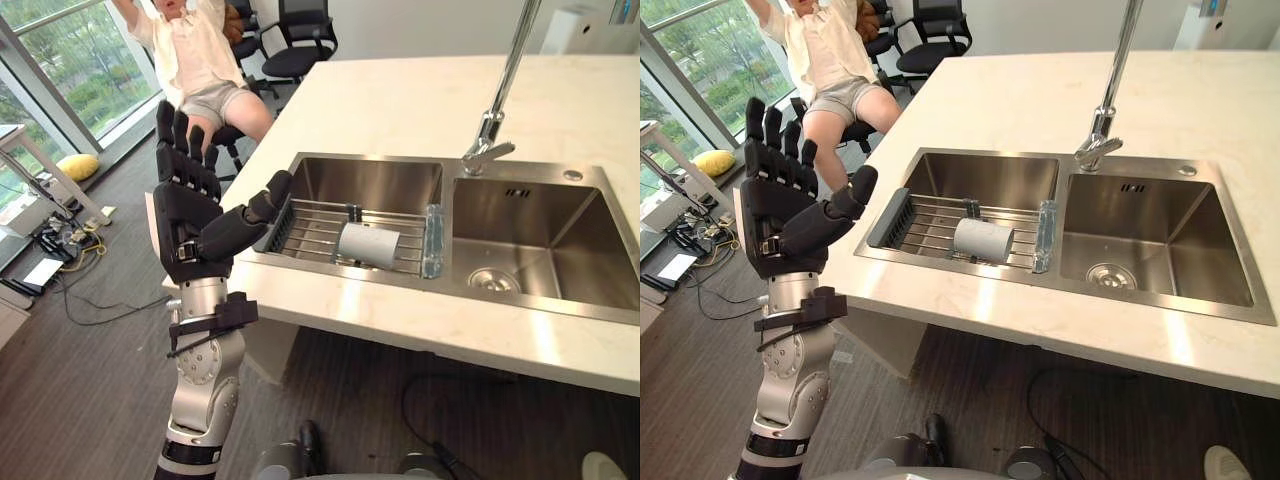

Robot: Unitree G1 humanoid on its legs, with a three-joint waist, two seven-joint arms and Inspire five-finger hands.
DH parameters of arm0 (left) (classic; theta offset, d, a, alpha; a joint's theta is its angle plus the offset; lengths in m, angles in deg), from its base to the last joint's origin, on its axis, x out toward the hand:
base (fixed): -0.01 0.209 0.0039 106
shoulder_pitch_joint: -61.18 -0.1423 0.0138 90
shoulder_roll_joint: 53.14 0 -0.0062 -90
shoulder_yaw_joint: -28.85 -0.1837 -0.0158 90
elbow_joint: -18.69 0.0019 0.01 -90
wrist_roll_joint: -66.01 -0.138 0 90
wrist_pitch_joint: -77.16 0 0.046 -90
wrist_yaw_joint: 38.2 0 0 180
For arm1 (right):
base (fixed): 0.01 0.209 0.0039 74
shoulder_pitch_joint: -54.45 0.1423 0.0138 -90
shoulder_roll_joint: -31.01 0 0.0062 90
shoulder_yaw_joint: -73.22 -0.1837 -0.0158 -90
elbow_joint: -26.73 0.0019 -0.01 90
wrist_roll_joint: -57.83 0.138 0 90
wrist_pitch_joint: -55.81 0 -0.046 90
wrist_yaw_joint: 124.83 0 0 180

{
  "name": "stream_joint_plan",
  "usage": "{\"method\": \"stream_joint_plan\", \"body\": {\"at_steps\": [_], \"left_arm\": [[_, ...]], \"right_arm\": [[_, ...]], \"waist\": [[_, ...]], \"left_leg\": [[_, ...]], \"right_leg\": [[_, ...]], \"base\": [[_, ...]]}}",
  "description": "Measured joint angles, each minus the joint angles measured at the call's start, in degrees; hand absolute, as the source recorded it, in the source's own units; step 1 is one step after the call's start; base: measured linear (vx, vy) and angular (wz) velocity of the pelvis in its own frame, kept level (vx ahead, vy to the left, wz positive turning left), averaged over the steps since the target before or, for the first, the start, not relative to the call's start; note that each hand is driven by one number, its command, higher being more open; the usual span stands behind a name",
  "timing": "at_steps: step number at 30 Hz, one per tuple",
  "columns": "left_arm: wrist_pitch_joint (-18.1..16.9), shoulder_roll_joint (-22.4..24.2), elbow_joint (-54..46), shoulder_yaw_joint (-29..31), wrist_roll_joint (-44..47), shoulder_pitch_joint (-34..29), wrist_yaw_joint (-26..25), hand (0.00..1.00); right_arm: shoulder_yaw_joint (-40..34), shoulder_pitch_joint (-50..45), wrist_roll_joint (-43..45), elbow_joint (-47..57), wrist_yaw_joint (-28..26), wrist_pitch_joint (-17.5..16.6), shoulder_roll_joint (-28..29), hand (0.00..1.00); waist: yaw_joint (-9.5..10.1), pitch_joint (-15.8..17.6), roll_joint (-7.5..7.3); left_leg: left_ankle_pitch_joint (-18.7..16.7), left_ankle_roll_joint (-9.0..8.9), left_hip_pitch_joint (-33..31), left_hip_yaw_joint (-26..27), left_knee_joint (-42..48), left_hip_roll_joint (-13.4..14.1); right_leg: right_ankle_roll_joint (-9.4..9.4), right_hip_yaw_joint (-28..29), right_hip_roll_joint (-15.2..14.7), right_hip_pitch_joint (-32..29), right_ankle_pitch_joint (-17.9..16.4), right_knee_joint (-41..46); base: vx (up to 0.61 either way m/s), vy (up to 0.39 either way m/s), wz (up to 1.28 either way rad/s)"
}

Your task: Walk over to the sink, pick up the cup, carry it to the dishwasher, place the cup inside the dishwasher, then close the dishwasher door

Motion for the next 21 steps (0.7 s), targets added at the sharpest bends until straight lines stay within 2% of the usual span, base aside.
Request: {"method": "stream_joint_plan", "body": {"at_steps": [1, 4, 13, 17, 21], "left_arm": [[0.4, -0.4, 0.0, -1.6, 0.4, 1.3, 0.4, 1.0], [2.7, -1.7, 0.5, -4.4, 1.0, 4.3, 3.1, 1.0], [9.4, -4.4, 3.2, -8.0, -3.4, 7.9, 5.0, 1.0], [11.8, -7.0, 7.3, -7.9, -9.9, 9.1, 6.1, 1.0], [14.0, -12.1, 14.6, -9.3, -17.2, 10.6, 8.7, 1.0]], "right_arm": [[-0.4, -0.2, 0.5, -0.5, 0.3, -0.2, 0.2, 1.0], [-1.2, 0.2, 0.5, -1.9, 1.5, 0.4, 0.9, 1.0], [0.0, 0.3, 1.8, -1.7, 3.6, -0.2, 1.6, 1.0], [1.2, 0.1, 2.9, -1.4, 3.9, -0.6, 1.7, 1.0], [1.3, 0.0, 2.8, -1.3, 4.4, 0.6, 1.4, 1.0]], "waist": [[-0.24, -0.7, 0.53], [-1.06, -0.9, -0.23], [-1.25, -1.0, -0.54], [-1.51, -1.3, -1.01], [-1.96, -1.7, -1.5]], "left_leg": [[1.1, 0.35, 0.8, -0.2, -2.7, -0.5], [1.2, 0.46, 0.7, -0.7, -3.9, -0.8], [1.3, 0.45, 0.9, 0.1, -5.6, -0.3], [1.0, 0.11, 1.2, 1.5, -5.8, 0.1], [1.2, 0.08, 1.3, 1.1, -5.8, -0.1]], "right_leg": [[0.44, -0.7, -0.1, 0.8, 0.8, -2.2], [0.91, -2.0, 0.3, 2.9, 3.2, -7.3], [0.73, -1.8, 1.2, 3.3, 6.5, -12.3], [0.55, -1.3, 1.5, 3.3, 7.7, -14.2], [0.42, -1.4, 1.9, 3.9, 9.1, -16.3]], "base": [[0.25, 0.026, 0.15], [0.23, 0.001, 0.08], [0.03, 0.013, -0.12], [-0.06, 0.036, -0.21], [-0.03, 0.018, -0.06]]}}
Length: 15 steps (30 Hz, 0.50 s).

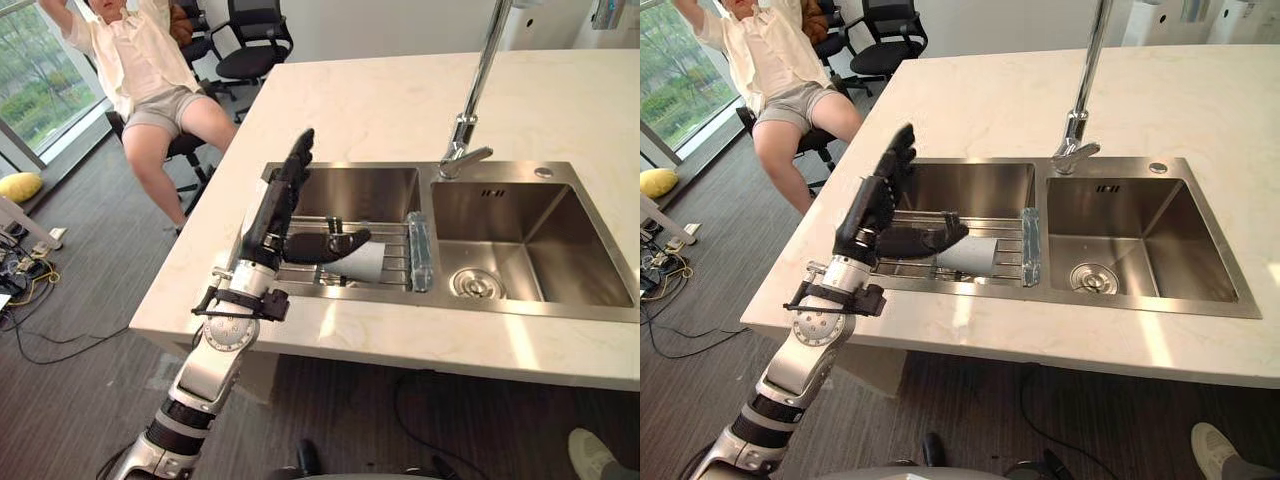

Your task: Walk over to the sink, pick up the cup, carry it to the dishwasher, place the cup inside the dishwasher, then close the dishwasher door

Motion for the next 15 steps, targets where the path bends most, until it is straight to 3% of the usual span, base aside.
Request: {"method": "stream_joint_plan", "body": {"at_steps": [3, 8, 15], "left_arm": [[0.5, -1.2, 3.5, -0.6, -4.9, 0.0, 0.0, 1.0], [0.3, -3.6, 5.6, -0.7, -11.4, 0.0, -0.8, 1.0], [-1.8, -5.6, 9.3, -1.9, -16.4, 0.0, -3.6, 1.0]], "right_arm": [[0.1, -0.3, -0.1, 0.4, 0.0, 0.5, 0.1, 1.0], [1.8, -0.1, 0.4, 0.5, 0.1, 0.5, 1.2, 1.0], [2.3, 0.0, 1.6, 0.5, 0.2, 0.3, 1.3, 1.0]], "waist": [[-0.03, 0.2, -0.48], [0.01, 1.0, -2.46], [-0.92, 1.0, -2.71]], "left_leg": [[0.1, 0.06, -0.1, -0.8, 0.0, -0.1], [0.3, 0.22, -0.6, -1.4, 0.0, -0.2], [0.4, 0.18, -0.7, -2.3, 0.0, -0.1]], "right_leg": [[0.19, -0.3, 0.1, 0.4, 0.7, -1.0], [0.28, -1.5, 0.2, 0.6, 1.1, -2.0], [0.33, -1.7, 0.3, 0.6, 1.8, -2.9]], "base": [[0.0, -0.001, 0.01], [0.01, -0.007, 0.04], [0.01, -0.006, -0.04]]}}
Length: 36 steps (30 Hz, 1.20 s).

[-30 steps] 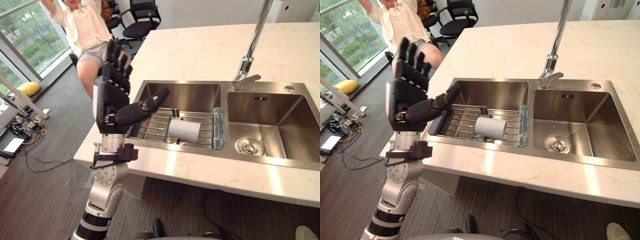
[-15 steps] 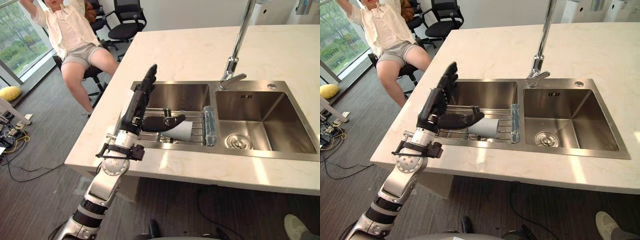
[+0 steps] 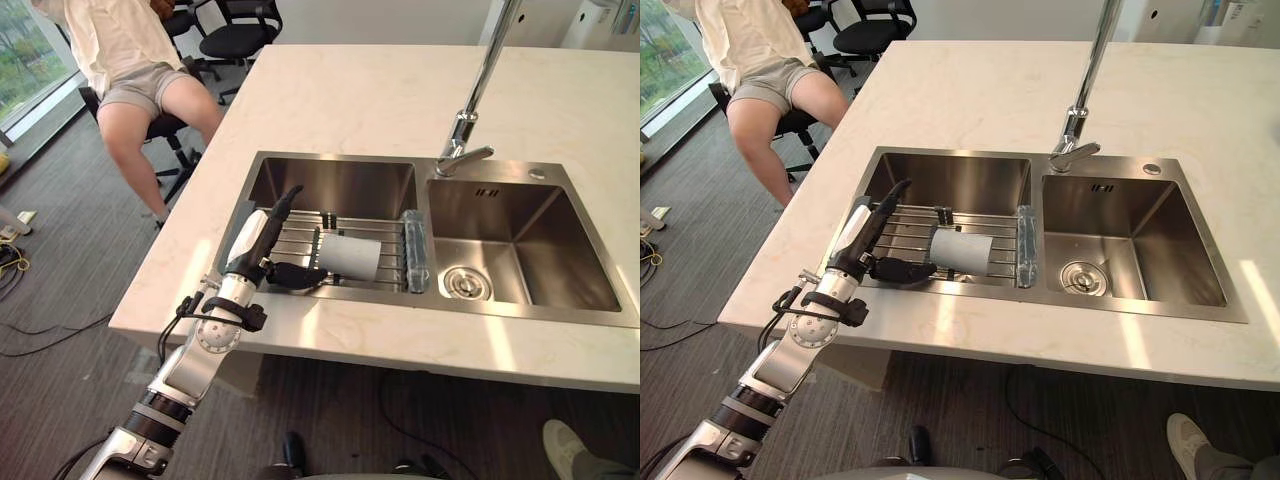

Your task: Walk over to the sink, pick up the cup, carry it to the dishwasher, place the cup inside the dishwasher, then close the dishwasher door

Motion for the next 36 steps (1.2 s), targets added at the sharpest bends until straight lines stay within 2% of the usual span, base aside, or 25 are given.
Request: {"method": "stream_joint_plan", "body": {"at_steps": [6, 9, 13, 21, 25, 29, 34, 36], "left_arm": [[-2.2, -1.0, 2.4, -4.3, -1.5, 2.2, 0.0, 1.0], [-3.6, -2.7, 3.8, -6.4, -2.4, 3.4, 0.3, 1.0], [-3.9, -3.6, 3.9, -8.3, -3.3, 5.3, 1.2, 1.0], [-2.0, -4.4, 5.4, -10.4, -3.2, 8.3, 1.0, 1.0], [-0.8, -4.4, 6.7, -10.7, -3.2, 10.0, 1.4, 1.0], [-0.8, -4.5, 8.2, -10.9, -3.2, 11.3, 3.6, 1.0], [-0.8, -6.5, 8.2, -12.9, -3.1, 13.9, 6.8, 1.0], [0.4, -7.5, 8.2, -13.9, -2.4, 15.5, 9.4, 1.0]], "right_arm": [[-0.3, 0.0, 0.7, 0.0, 0.1, 0.8, 0.0, 1.0], [-0.3, 0.3, 0.7, 0.0, 0.1, 1.0, 0.0, 1.0], [-0.4, 0.5, 0.7, -0.1, 0.1, 1.2, -0.1, 1.0], [-0.2, 1.0, 0.7, -0.2, 0.1, 1.1, -0.3, 1.0], [-0.1, 1.2, 0.7, -0.1, 0.1, 1.0, -0.9, 1.0], [-0.1, 1.2, 0.7, 0.0, 0.1, 1.1, -1.6, 1.0], [-0.1, 1.2, 1.2, 0.1, 0.1, 1.0, -1.7, 1.0], [0.1, 1.1, 1.2, 0.5, 0.0, 1.0, -1.8, 1.0]], "waist": [[-0.35, 0.0, 0.02], [-1.51, 0.0, 0.05], [-1.66, 0.1, 0.16], [-3.14, 0.1, 0.38], [-4.58, -0.1, 1.42], [-4.98, -0.2, 2.4], [-5.33, -0.1, 2.66], [-5.63, 0.1, 2.88]], "left_leg": [[-0.1, -0.4, 0.1, 0.1, 0.0, 0.2], [-0.3, -0.6, 0.1, 0.1, 0.0, 0.2], [-0.6, -0.81, 0.1, 0.2, 0.0, 0.2], [-0.7, -0.8, 0.7, 0.9, 0.0, 0.2], [-0.8, -0.89, 0.8, 1.0, 0.0, 0.3], [-1.3, -1.26, 1.1, 1.4, 0.0, 0.5], [-1.6, -1.4, 1.3, 1.8, 0.0, 0.6], [-1.7, -1.28, 1.6, 2.4, 0.0, 0.7]], "right_leg": [[-0.21, 0.1, 0.1, 0.0, 0.3, 0.0], [-0.69, 0.1, 0.2, 0.0, 0.1, -0.1], [-0.73, 0.2, 0.2, 0.0, 0.1, -0.4], [-0.28, 0.3, 0.1, 0.5, 0.8, -1.5], [-0.3, 0.5, 0.2, 0.5, 0.9, -1.8], [-0.31, 0.8, 0.4, 0.7, 0.9, -1.9], [-0.32, 0.9, 0.4, 0.7, 0.9, -2.1], [-0.34, 1.0, 0.4, 0.8, 0.9, -2.3]], "base": [[-0.04, -0.003, -0.02], [-0.01, -0.001, 0.0], [0.0, -0.002, -0.01], [0.02, -0.01, -0.06], [-0.01, -0.009, -0.03], [-0.01, -0.009, -0.05], [0.0, -0.007, -0.04], [0.01, -0.012, -0.12]]}}
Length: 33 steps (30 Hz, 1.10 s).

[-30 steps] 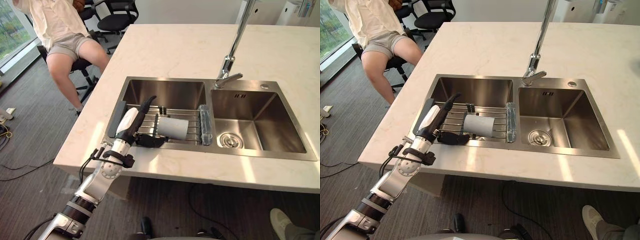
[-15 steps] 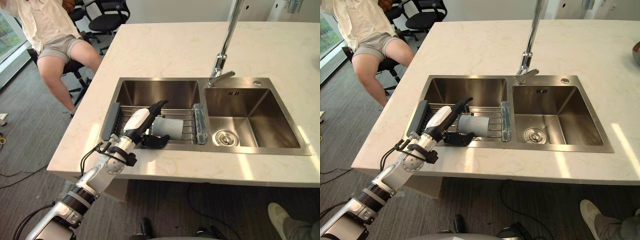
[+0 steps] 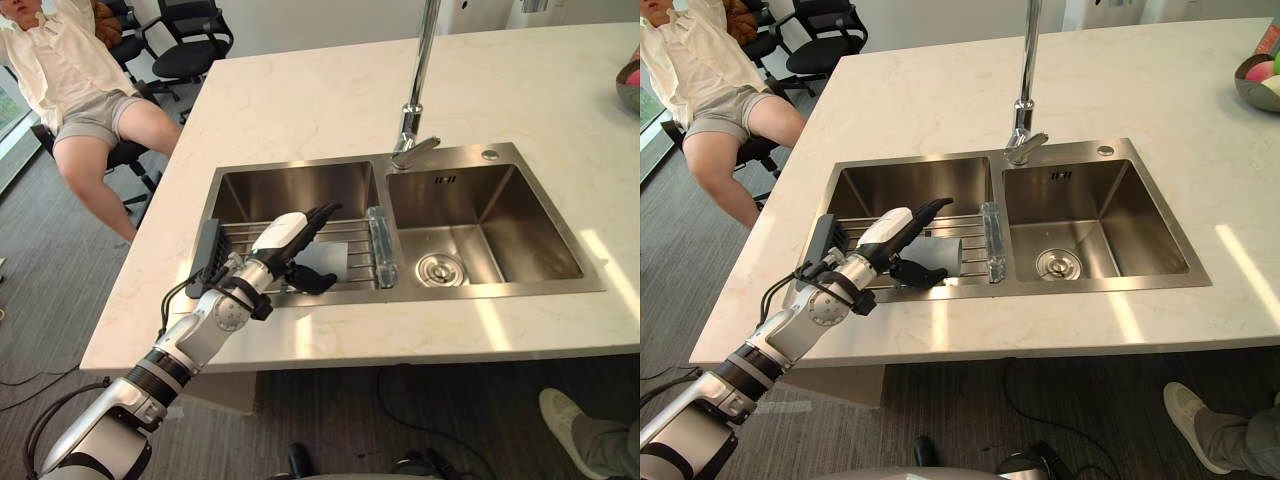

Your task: Walk over to the sink, pick up the cup, carry it to the dishwasher, place the cup inside the dishwasher, then close the dishwasher door

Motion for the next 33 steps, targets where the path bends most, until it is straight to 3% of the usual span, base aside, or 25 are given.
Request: {"method": "stream_joint_plan", "body": {"at_steps": [5, 17, 31, 32, 33], "left_arm": [[5.8, -1.3, -0.1, -1.8, 0.4, 1.8, 7.2, 1.0], [13.6, -2.1, -2.3, -2.7, 0.1, 6.8, 18.3, 1.0], [19.2, -1.8, -1.7, -0.7, -3.2, 7.8, 23.9, 1.0], [19.2, -1.7, -1.0, -0.6, -3.5, 7.8, 23.9, 0.0], [19.2, -1.5, -0.6, -0.3, -3.9, 7.7, 23.9, 0.0]], "right_arm": [[1.0, 0.0, 0.0, 1.3, -0.2, -0.3, -0.6, 1.0], [4.4, 0.1, 0.0, 2.7, 0.0, -0.2, -2.5, 1.0], [6.5, 0.2, 1.0, 3.6, 0.4, -0.1, -3.1, 1.0], [6.6, 0.2, 1.0, 3.7, 0.5, -0.1, -3.1, 1.0], [6.6, 0.2, 1.0, 3.8, 0.6, -0.1, -3.1, 1.0]], "waist": [[-1.64, 0.7, 1.18], [-2.27, 1.6, 2.66], [-2.64, 2.3, 2.73], [-2.65, 2.3, 2.73], [-2.66, 2.3, 2.72]], "left_leg": [[-0.4, -0.24, 0.5, 0.2, 0.0, 0.1], [-0.6, -0.44, 0.8, 0.0, 0.0, 0.6], [-0.8, -0.64, 1.1, 0.2, 0.0, 0.8], [-0.8, -0.64, 1.1, 0.3, 0.0, 0.8], [-0.8, -0.65, 1.1, 0.3, 0.0, 0.9]], "right_leg": [[0.0, 0.2, 0.0, 0.1, 0.0, -0.4], [-0.14, 0.1, 0.4, 0.2, 0.1, -0.2], [-0.18, 0.4, 0.6, 0.2, 0.1, -0.2], [-0.18, 0.4, 0.6, 0.2, 0.1, -0.2], [-0.18, 0.4, 0.6, 0.2, 0.1, -0.2]], "base": [[0.02, -0.018, -0.09], [-0.01, -0.013, -0.02], [-0.01, -0.003, -0.01], [0.0, 0.0, 0.0], [0.0, 0.0, 0.0]]}}
